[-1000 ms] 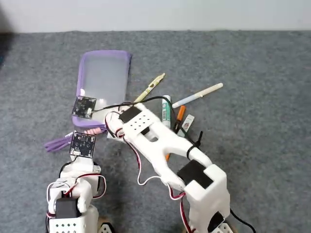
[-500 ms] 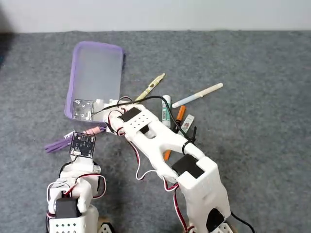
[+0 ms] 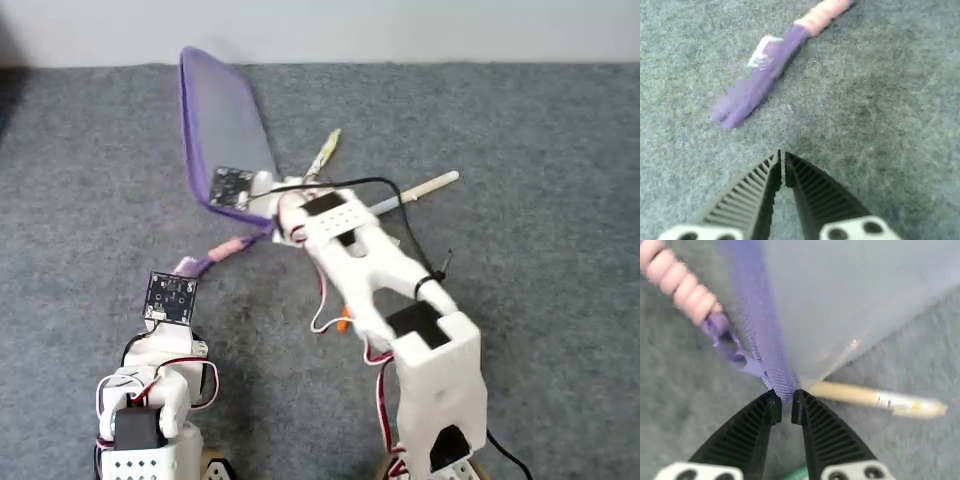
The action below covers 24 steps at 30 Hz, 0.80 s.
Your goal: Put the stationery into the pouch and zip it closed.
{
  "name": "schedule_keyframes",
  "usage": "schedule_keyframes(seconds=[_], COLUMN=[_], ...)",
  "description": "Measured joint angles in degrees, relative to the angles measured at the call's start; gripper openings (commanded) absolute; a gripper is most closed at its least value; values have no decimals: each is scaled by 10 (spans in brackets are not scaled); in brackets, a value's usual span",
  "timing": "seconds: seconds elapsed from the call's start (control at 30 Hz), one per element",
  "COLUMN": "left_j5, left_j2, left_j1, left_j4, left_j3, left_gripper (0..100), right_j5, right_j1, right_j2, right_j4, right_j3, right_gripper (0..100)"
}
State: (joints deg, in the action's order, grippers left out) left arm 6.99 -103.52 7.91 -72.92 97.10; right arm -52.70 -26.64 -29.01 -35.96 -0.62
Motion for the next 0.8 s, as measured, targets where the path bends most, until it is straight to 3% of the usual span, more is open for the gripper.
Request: schedule_keyframes(seconds=[0.17,0.37,0.53,0.7,0.8], left_j5=[0,0,0,0,0], left_j2=[0,0,0,0,0], left_j1=[0,0,0,0,0], left_j4=[0,0,0,0,0], left_j3=[0,0,0,0,0], left_gripper=[14,14,14,14,14], right_j5=[1,76,164,238,251], right_j1=[18,33,14,-44,-77], right_j2=[9,73,122,135,132], right_j4=[-1,-59,-120,-147,-147], right_j3=[2,3,3,3,3], right_gripper=[35,206,156,9,21])
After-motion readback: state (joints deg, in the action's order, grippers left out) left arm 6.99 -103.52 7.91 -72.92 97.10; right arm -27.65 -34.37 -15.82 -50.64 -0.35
